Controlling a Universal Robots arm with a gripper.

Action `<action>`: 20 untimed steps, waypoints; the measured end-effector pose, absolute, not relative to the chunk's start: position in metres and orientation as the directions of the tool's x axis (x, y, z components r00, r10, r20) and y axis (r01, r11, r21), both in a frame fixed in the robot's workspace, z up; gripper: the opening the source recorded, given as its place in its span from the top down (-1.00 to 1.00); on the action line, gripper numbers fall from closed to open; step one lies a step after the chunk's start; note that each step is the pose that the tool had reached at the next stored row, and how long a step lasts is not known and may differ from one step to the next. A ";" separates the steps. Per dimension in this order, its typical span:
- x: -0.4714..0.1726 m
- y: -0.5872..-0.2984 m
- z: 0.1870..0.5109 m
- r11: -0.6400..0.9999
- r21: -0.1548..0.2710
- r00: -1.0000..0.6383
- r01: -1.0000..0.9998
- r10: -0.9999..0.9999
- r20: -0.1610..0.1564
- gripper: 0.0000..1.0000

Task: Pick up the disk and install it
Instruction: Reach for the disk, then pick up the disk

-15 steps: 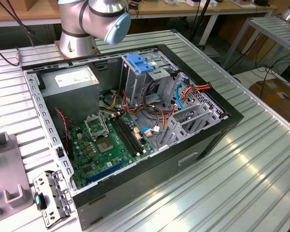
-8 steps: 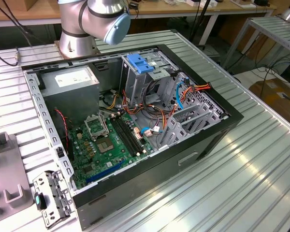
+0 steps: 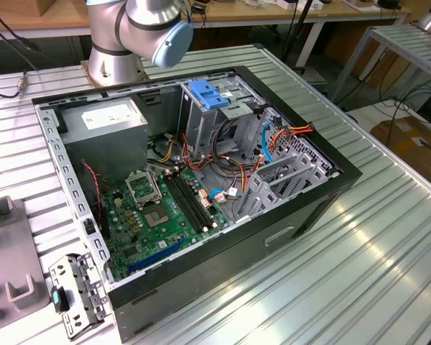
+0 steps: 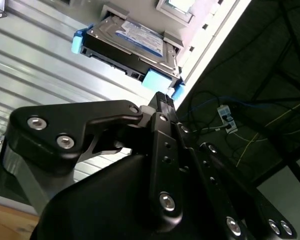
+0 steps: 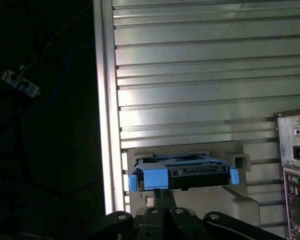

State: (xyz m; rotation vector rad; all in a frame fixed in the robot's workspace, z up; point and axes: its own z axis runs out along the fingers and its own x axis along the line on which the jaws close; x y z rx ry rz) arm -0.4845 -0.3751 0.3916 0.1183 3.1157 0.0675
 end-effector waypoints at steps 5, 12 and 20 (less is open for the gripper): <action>-0.485 -0.375 0.392 0.996 0.044 -0.997 0.075 0.076 -0.021 0.79; -0.485 -0.375 0.392 0.996 0.044 -0.997 0.075 0.076 -0.021 0.79; -0.485 -0.375 0.392 0.998 0.044 -0.999 0.034 0.035 -0.021 0.79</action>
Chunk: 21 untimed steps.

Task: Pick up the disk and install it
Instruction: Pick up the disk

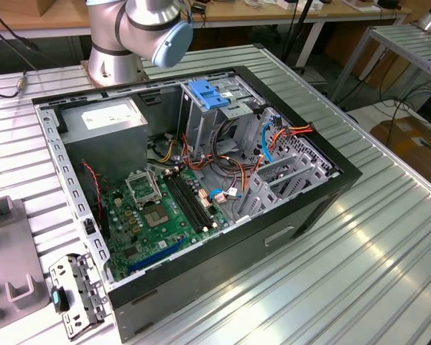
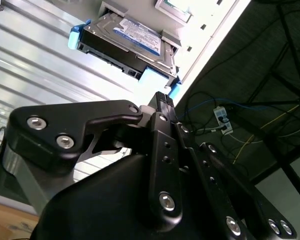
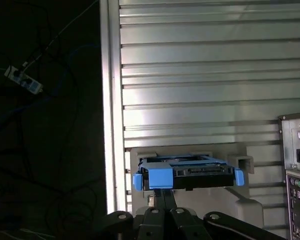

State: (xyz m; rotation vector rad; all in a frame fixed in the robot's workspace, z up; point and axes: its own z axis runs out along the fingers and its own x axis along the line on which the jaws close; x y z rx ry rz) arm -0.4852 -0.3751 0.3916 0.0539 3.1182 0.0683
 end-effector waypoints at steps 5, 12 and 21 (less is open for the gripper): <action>-0.485 -0.375 0.392 0.998 0.044 -0.999 -0.045 -0.044 -0.021 0.79; -0.485 -0.375 0.391 0.982 0.044 -0.983 -0.183 -0.182 -0.021 0.79; -0.485 -0.375 0.391 0.932 0.044 -0.933 -0.360 -0.359 -0.021 0.79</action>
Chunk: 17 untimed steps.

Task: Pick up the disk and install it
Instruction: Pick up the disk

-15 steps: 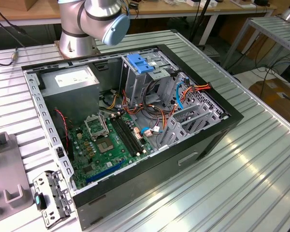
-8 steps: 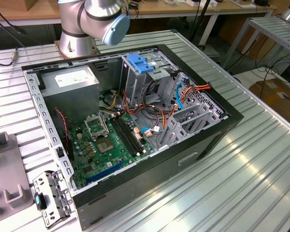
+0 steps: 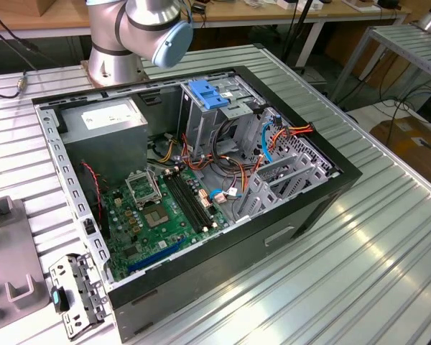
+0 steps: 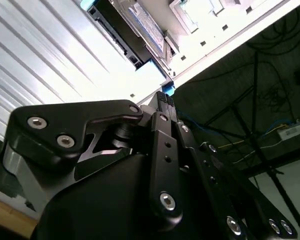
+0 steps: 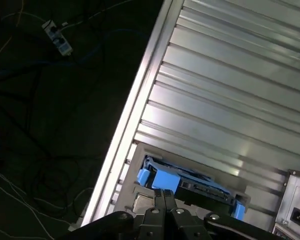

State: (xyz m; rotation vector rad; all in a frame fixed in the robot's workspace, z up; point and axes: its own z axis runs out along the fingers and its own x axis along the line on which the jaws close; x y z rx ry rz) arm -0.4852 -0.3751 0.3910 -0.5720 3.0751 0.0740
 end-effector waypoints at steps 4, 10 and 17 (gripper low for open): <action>-0.485 -0.375 0.391 0.900 0.044 -0.901 -0.434 -0.433 -0.021 0.79; -0.485 -0.375 0.391 0.843 0.044 -0.844 -0.537 -0.536 -0.021 0.79; -0.485 -0.375 0.390 0.721 0.044 -0.722 -0.692 -0.692 -0.021 0.79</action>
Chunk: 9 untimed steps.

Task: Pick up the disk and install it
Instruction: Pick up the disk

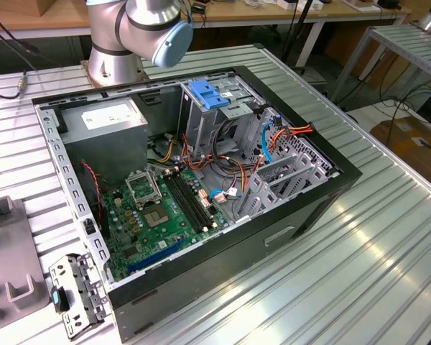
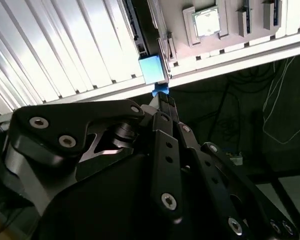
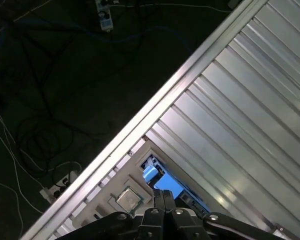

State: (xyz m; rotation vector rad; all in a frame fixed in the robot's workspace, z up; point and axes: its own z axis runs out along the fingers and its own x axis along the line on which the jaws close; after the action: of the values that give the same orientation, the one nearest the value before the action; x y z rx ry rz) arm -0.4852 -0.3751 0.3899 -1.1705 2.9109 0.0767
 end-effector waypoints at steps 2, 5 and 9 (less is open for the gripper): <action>-0.485 -0.375 0.390 0.696 0.044 -0.697 -0.717 -0.716 -0.021 0.79; -0.485 -0.375 0.390 0.656 0.044 -0.657 -0.753 -0.753 -0.021 0.79; -0.485 -0.375 0.390 0.609 0.044 -0.610 -0.792 -0.792 -0.021 0.79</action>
State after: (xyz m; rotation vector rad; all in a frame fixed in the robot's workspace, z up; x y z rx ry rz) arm -0.4849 -0.3751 0.3896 -1.3870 2.8181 0.0769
